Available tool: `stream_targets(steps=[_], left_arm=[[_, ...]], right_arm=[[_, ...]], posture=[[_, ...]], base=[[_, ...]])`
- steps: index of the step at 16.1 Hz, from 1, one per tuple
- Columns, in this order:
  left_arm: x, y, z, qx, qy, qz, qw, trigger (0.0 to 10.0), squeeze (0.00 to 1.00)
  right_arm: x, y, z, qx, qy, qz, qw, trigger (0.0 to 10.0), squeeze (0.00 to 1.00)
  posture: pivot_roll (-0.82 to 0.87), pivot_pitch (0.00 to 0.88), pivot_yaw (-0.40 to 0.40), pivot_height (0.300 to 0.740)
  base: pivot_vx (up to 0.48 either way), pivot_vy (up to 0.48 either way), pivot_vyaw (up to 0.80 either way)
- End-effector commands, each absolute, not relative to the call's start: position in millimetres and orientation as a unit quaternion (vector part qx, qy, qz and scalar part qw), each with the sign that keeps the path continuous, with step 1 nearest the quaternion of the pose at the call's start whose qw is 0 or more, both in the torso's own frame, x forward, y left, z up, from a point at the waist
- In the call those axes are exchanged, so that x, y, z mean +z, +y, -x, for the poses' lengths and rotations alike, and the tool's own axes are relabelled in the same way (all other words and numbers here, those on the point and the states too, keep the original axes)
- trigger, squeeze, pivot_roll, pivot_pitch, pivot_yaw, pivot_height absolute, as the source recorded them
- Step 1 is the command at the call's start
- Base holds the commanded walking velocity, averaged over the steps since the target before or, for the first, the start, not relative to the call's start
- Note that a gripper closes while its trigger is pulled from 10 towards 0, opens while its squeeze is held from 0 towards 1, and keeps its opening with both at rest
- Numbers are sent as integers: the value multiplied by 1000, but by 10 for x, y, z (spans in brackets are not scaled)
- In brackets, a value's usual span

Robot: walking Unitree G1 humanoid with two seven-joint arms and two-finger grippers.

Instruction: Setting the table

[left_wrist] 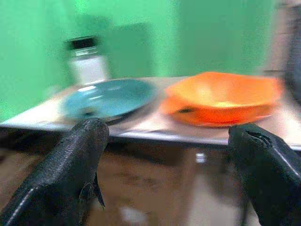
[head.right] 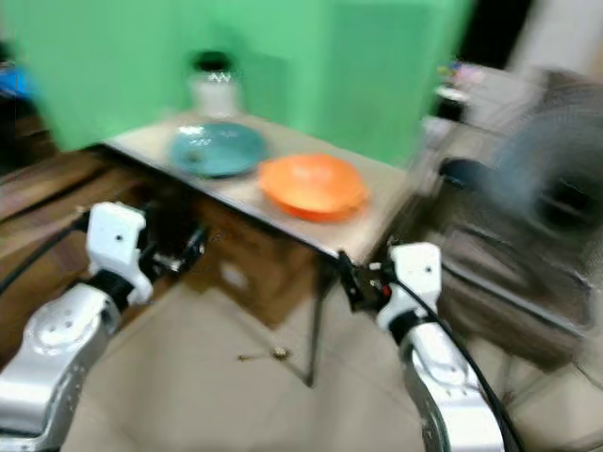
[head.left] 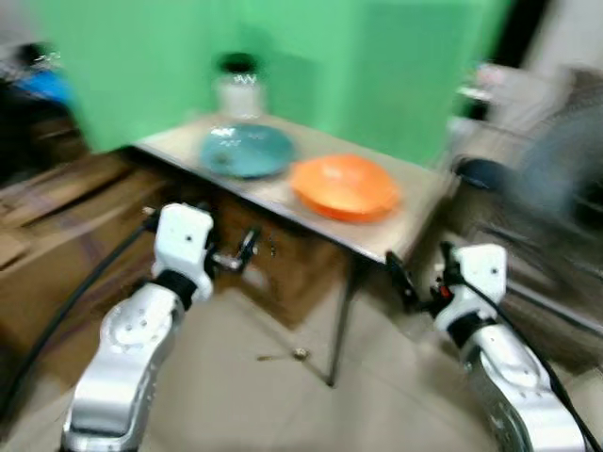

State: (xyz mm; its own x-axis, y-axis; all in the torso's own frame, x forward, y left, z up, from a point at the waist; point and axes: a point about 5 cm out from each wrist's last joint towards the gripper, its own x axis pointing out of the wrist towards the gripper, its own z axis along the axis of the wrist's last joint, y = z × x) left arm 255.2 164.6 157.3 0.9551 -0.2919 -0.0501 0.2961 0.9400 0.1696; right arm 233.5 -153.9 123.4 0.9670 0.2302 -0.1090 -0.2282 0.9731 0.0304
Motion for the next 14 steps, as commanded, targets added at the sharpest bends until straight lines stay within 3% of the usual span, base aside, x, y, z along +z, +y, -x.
stream_targets(steps=[1,2,10,14], left_arm=[[1595,1666,-2556,-145,10,-88,985,10000,0],[1596,1665,-2554,-145,9,-89,985,10000,0],[1608,1655,-2568,-145,7,-91,985,10000,0],[1608,1654,-2565,-144,7,-91,985,10000,0]], right_arm=[[1287,-1488,-2356,129,43,-7,991,10000,0],[1295,-1492,-2357,132,40,-7,990,10000,0],[1332,-1471,-2382,154,28,-8,988,10000,0],[1353,-1436,-2366,187,25,-5,982,10000,0]], posture=[[39,0,-54,740],[41,0,-55,740],[40,0,-60,740],[43,0,-64,740]], base=[[409,0,800],[412,0,800],[405,0,0],[395,0,800]])
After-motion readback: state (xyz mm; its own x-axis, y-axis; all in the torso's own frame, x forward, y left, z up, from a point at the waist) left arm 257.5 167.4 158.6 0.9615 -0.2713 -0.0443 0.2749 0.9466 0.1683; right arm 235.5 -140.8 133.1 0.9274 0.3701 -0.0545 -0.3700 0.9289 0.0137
